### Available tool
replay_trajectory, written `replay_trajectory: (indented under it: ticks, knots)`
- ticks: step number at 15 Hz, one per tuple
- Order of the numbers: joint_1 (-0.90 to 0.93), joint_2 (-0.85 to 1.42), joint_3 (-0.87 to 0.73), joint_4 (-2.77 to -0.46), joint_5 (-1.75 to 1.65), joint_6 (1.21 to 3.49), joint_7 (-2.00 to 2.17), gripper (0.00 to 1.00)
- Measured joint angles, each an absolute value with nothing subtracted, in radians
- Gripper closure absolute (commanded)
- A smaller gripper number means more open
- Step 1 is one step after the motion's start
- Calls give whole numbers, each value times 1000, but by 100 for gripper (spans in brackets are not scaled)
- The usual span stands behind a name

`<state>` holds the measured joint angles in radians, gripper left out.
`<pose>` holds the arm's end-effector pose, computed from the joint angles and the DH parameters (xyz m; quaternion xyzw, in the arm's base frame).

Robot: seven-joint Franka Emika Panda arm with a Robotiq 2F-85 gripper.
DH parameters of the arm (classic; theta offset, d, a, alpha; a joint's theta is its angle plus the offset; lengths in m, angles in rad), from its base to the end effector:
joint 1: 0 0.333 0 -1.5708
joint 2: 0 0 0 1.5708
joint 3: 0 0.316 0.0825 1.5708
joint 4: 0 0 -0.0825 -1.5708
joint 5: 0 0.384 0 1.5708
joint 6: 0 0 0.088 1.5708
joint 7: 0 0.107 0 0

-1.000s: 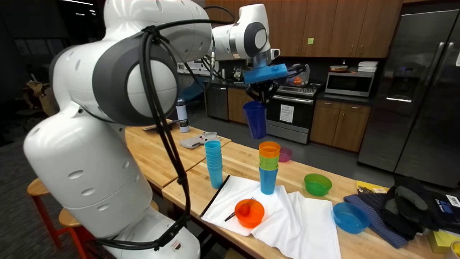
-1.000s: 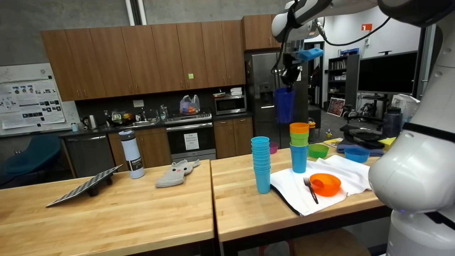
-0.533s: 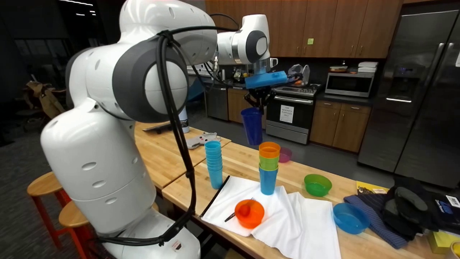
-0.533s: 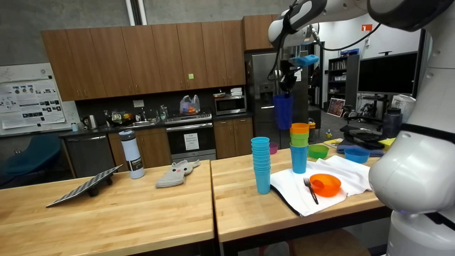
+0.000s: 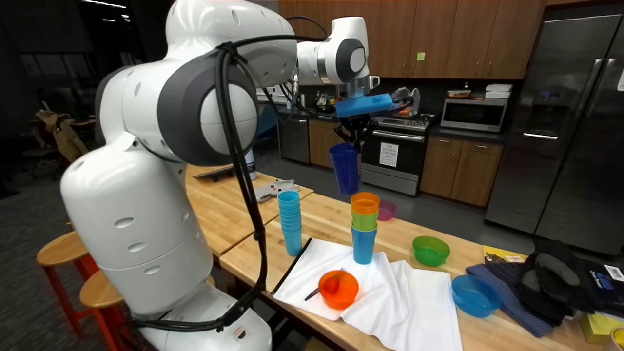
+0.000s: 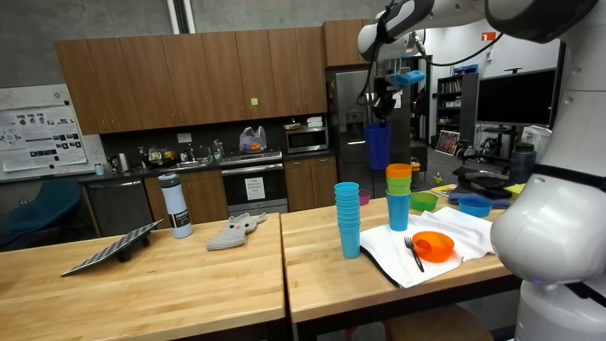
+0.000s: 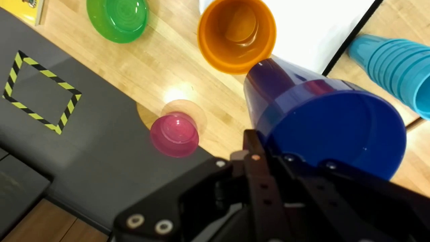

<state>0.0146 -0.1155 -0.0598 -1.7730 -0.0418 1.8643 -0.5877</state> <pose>0.5426 -0.0295 0.6186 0.9571 0.2701 0.0927 0.0483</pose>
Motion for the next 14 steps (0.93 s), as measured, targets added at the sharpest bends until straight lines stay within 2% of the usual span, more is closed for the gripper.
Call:
replay_trajectory:
  ticks: [7,14]
  knots:
    - [-22,-202,-92,-1743,-42,1876,-582,99]
    - [-101,-255,-209,-1853,-35,1880,-553,99]
